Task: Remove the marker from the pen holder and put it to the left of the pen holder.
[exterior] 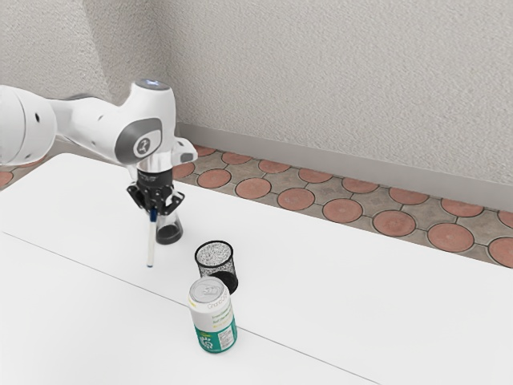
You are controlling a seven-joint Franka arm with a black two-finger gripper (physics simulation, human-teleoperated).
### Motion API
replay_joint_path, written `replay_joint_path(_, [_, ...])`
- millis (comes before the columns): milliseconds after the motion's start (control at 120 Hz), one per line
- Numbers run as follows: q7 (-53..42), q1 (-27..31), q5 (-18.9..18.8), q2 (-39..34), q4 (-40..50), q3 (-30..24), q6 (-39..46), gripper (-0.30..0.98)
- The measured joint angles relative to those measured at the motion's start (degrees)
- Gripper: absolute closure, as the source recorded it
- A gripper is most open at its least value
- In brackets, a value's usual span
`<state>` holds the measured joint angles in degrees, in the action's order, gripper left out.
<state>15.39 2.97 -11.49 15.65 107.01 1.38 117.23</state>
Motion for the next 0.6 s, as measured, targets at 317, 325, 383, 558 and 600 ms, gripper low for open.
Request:
replay_joint_path(317, [-3.74,0.33,1.27,4.95,-5.02,-0.23,-0.46,0.36])
replay_joint_path(325, [-3.83,0.32,1.29,4.91,-5.05,-0.24,-0.46,0.35])
replay_joint_path(383, [-4.41,-0.05,1.38,4.52,-5.93,-0.56,-0.49,0.26])
replay_joint_path(558, [-4.26,-4.03,1.49,-15.38,7.84,-2.16,-0.37,0.11])
replay_joint_path(600, [-4.06,-5.52,1.59,-19.92,9.6,-2.4,-0.4,0.09])
